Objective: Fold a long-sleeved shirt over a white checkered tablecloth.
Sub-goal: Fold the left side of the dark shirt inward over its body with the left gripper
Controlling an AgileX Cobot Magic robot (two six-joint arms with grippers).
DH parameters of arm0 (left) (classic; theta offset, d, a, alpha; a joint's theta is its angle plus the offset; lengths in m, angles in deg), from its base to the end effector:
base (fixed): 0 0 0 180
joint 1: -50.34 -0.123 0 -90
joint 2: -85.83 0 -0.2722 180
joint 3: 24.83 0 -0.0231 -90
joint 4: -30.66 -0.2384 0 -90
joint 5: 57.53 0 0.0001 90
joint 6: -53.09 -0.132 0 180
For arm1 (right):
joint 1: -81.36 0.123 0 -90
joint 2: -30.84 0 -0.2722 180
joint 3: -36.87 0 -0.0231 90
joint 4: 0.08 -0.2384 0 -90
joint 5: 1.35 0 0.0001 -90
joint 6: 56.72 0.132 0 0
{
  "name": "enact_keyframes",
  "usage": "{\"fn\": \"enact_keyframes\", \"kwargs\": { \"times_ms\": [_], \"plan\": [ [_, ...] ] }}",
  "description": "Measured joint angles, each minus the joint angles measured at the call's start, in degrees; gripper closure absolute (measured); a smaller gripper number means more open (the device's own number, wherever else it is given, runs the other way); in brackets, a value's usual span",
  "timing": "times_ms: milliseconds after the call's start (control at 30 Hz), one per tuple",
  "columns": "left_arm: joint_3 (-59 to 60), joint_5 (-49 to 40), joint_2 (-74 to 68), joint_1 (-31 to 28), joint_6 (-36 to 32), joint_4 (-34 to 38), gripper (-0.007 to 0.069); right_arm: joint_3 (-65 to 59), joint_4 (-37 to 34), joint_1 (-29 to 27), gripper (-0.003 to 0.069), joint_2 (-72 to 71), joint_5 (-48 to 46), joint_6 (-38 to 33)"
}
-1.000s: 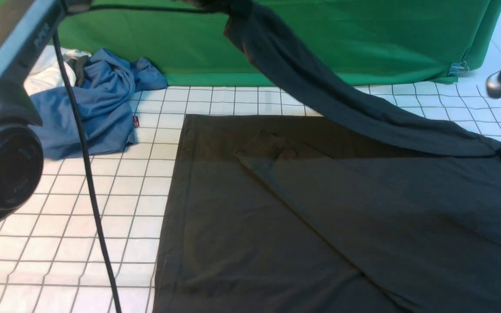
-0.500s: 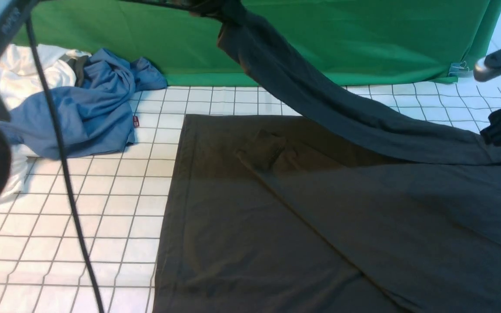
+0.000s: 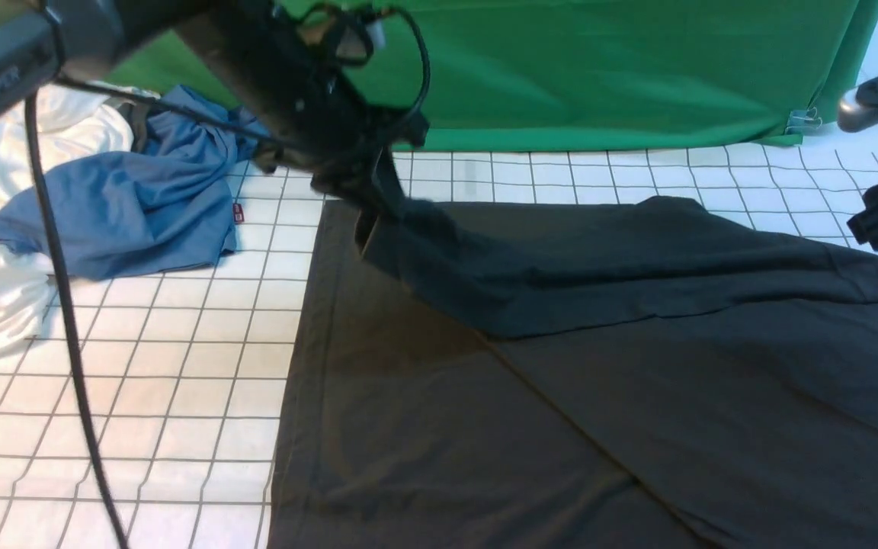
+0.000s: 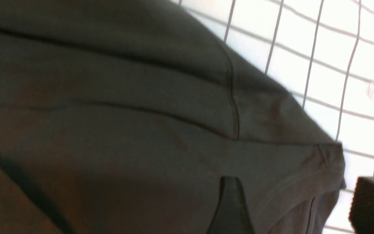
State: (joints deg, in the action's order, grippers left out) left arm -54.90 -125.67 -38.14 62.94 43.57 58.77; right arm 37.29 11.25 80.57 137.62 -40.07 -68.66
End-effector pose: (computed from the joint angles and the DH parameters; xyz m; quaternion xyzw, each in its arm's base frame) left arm 0.4101 -0.1508 0.2444 0.1307 0.9508 -0.2407 0.1450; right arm 0.3895 -0.0216 0.2319 -0.1469 0.9394 -0.1146 0.2876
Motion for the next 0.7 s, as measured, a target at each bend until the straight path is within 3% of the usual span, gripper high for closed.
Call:
{"fn": "enact_keyframes", "kwargs": {
  "times_ms": [167,367,700],
  "plan": [
    [9.9,5.0,7.5,-0.1,0.0,-2.4,0.0656,0.0,0.1,0.0,0.0161,0.0,-0.7,0.0],
    [20.6,13.1,17.8,0.0,-2.4,5.5,0.0656,0.0,-0.1,0.0,0.0161,0.0,-0.9,0.0],
    [36.5,22.8,16.9,0.0,-3.0,5.5,0.0652,0.0,-1.0,0.0,0.0161,0.0,-1.1,-1.4]
  ]
}}
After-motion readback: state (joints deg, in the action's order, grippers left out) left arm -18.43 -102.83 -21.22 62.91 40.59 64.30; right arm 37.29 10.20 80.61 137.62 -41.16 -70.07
